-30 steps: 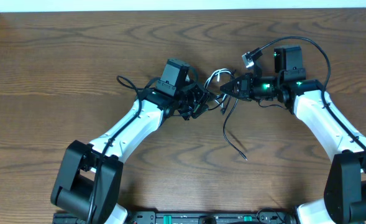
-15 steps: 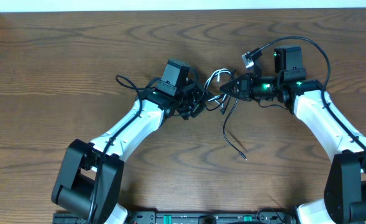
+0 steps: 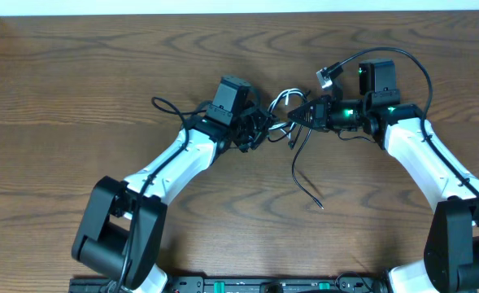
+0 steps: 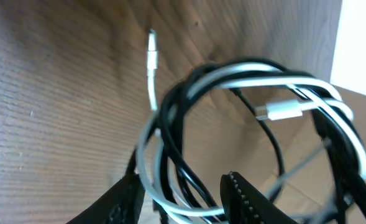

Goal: Untangle cables

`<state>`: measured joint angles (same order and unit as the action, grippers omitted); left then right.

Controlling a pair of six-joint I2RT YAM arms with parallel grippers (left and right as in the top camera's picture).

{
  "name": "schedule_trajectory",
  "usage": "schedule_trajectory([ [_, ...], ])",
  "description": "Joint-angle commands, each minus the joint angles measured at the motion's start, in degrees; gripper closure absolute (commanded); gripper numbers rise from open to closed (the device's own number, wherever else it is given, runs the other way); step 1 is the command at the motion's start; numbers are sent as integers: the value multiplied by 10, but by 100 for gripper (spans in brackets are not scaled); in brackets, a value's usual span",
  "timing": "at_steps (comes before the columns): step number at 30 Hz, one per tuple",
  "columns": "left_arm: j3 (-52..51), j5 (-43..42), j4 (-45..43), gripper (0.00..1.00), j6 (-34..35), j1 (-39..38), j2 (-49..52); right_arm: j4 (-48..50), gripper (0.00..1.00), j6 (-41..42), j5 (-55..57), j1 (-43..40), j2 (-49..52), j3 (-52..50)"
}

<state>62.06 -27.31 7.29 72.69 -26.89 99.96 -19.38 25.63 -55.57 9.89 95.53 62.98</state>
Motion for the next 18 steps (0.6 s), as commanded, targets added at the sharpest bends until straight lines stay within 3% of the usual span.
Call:
schedule_trajectory([
  [1,-3,8,-3,61,18,-3,18,3,99,-9,-18,3,2,-2],
  [5,-3,8,-3,75,15,0,18,3,99,-11,-15,3,2,-2],
  [8,-3,7,-2,92,-20,17,18,-2,99,-31,-11,3,2,-2],
  [18,-3,-180,-1,93,-210,118,17,-54,99,-56,148,3,2,-2],
])
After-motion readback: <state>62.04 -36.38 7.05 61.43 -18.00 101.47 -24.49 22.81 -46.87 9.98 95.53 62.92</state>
